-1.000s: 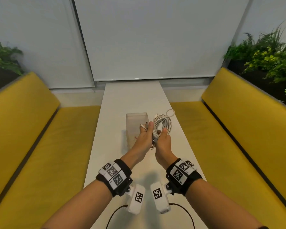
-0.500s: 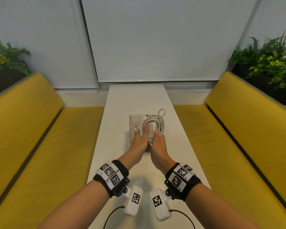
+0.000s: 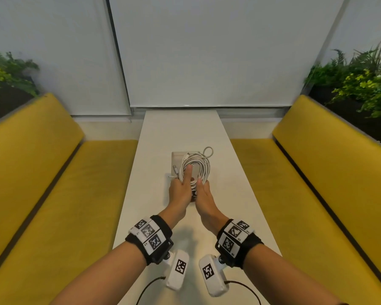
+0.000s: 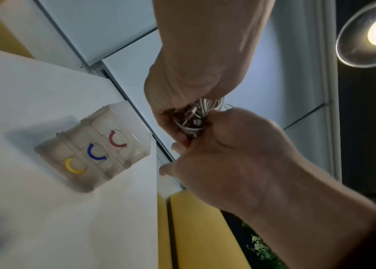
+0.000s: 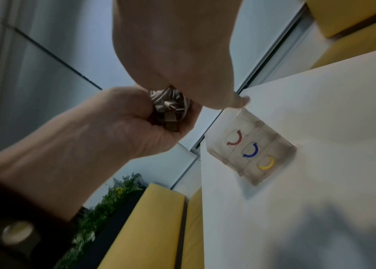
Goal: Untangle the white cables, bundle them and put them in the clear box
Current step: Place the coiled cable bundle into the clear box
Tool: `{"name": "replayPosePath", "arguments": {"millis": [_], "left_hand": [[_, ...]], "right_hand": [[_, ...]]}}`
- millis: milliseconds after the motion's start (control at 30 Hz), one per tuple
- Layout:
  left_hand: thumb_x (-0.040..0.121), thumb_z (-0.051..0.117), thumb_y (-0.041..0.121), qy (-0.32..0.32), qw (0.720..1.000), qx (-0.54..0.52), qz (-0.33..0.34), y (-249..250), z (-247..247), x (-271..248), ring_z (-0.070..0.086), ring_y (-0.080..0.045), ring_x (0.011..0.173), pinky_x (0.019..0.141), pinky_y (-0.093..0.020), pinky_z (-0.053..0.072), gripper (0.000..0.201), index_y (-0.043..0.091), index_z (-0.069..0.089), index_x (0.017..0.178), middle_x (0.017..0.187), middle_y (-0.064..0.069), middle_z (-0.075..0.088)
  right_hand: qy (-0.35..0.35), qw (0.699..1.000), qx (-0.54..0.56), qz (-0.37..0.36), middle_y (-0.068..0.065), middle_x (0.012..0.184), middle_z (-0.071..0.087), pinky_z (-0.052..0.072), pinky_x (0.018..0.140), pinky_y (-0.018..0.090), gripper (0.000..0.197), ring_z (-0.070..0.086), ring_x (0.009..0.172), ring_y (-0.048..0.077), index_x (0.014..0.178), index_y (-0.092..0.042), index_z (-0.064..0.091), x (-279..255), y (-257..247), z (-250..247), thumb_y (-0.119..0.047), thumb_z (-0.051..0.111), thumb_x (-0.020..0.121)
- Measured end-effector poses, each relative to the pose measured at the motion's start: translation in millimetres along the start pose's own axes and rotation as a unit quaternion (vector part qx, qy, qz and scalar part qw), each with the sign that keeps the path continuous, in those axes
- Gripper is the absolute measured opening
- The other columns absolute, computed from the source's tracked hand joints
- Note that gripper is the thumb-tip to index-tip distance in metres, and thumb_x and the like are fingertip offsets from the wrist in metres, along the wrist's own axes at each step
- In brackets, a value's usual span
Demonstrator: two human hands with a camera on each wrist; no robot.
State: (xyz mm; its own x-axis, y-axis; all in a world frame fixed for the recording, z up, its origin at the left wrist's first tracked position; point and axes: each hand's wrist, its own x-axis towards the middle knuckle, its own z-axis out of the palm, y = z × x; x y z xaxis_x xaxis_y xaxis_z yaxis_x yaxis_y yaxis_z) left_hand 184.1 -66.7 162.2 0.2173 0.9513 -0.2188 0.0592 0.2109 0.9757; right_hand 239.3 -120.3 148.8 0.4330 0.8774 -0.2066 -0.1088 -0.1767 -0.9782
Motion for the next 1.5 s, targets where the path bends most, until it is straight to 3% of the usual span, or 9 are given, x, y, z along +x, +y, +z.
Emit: {"name": "replayPosePath", "arguments": {"millis": [200,333,400,500,567,700,800,900,1500], "left_hand": [[0.092,0.046,0.065,0.066,0.997,0.019,0.019,-18,-6,8,0.069,-0.019,0.073,0.061,-0.028,0.050,0.065,0.007,0.070,0.080,0.074,-0.006,0.072],[0.091,0.045,0.067,0.072,0.997,0.024,-0.005,-31,-14,15,0.068,-0.023,0.073,0.063,-0.030,0.050,0.064,0.009,0.066,0.073,0.074,-0.010,0.071],[0.092,0.044,0.067,0.069,0.997,0.026,-0.017,-34,-21,17,0.068,-0.023,0.068,0.059,-0.030,0.050,0.065,0.008,0.065,0.071,0.072,-0.011,0.071],[0.093,0.045,0.066,0.043,0.997,0.011,-0.059,-39,-39,23,0.048,-0.016,0.039,0.040,-0.022,0.034,0.065,0.008,0.049,0.064,0.048,-0.003,0.053],[0.092,0.047,0.066,0.011,0.996,-0.014,-0.091,-45,-53,27,0.039,-0.014,0.035,0.040,-0.019,0.025,0.060,0.010,0.047,0.071,0.048,-0.003,0.045],[0.091,0.051,0.066,-0.016,0.990,-0.030,-0.134,-64,-79,27,0.034,-0.013,0.037,0.040,-0.017,0.020,0.057,0.013,0.045,0.071,0.050,-0.003,0.043],[0.090,0.051,0.067,-0.031,0.986,-0.029,-0.163,-77,-93,23,0.033,-0.012,0.037,0.039,-0.016,0.019,0.058,0.013,0.043,0.071,0.051,-0.004,0.042],[0.090,0.050,0.067,-0.049,0.983,-0.015,-0.178,-85,-100,20,0.032,-0.012,0.038,0.040,-0.016,0.019,0.059,0.012,0.047,0.068,0.051,-0.005,0.045],[0.090,0.030,0.076,-0.070,0.980,0.045,-0.182,-67,-107,34,0.031,-0.013,0.038,0.040,-0.017,0.019,0.070,0.014,0.046,0.063,0.052,-0.007,0.045]], "right_hand": [[-0.013,1.000,-0.011,0.020,-0.007,0.141,0.039,0.033,0.109,0.030,0.048,0.041,0.126,0.010,0.149,-0.028,0.017,-9,0,19,-0.047,0.022,0.105],[-0.023,0.997,-0.048,0.064,-0.006,0.160,0.026,0.024,0.121,0.046,0.101,0.023,0.149,0.017,0.156,-0.034,0.005,23,43,30,-0.092,0.024,0.076],[-0.048,0.995,-0.041,0.073,-0.005,0.156,0.034,0.025,0.120,0.047,0.116,0.030,0.145,0.016,0.153,-0.034,0.019,40,68,29,-0.102,0.022,0.059],[-0.072,0.991,-0.076,0.082,-0.002,0.118,0.059,0.035,0.108,0.033,0.078,0.053,0.111,0.009,0.122,-0.019,0.052,11,29,26,-0.080,0.018,0.087],[-0.110,0.989,-0.070,0.067,-0.013,0.134,0.053,0.025,0.107,0.027,0.062,0.046,0.123,0.003,0.140,-0.029,0.047,8,19,19,-0.062,0.012,0.100],[-0.072,0.989,0.007,0.130,-0.005,0.119,0.060,0.041,0.098,0.040,0.051,0.053,0.106,0.014,0.134,-0.022,0.053,39,33,-12,-0.052,0.026,0.103],[0.014,0.989,0.010,0.145,0.010,0.096,0.071,0.050,0.069,0.031,0.023,0.061,0.073,0.017,0.103,-0.012,0.067,67,45,-19,-0.029,0.054,0.097],[0.069,0.982,0.049,0.167,0.014,0.092,0.069,0.052,0.055,0.028,0.017,0.064,0.070,0.020,0.097,-0.006,0.066,87,56,-11,-0.018,0.056,0.098],[0.162,0.934,0.197,0.250,0.019,0.100,0.067,0.057,0.068,0.036,0.018,0.066,0.090,0.031,0.072,-0.007,0.062,112,45,19,-0.006,0.068,0.090]]}}
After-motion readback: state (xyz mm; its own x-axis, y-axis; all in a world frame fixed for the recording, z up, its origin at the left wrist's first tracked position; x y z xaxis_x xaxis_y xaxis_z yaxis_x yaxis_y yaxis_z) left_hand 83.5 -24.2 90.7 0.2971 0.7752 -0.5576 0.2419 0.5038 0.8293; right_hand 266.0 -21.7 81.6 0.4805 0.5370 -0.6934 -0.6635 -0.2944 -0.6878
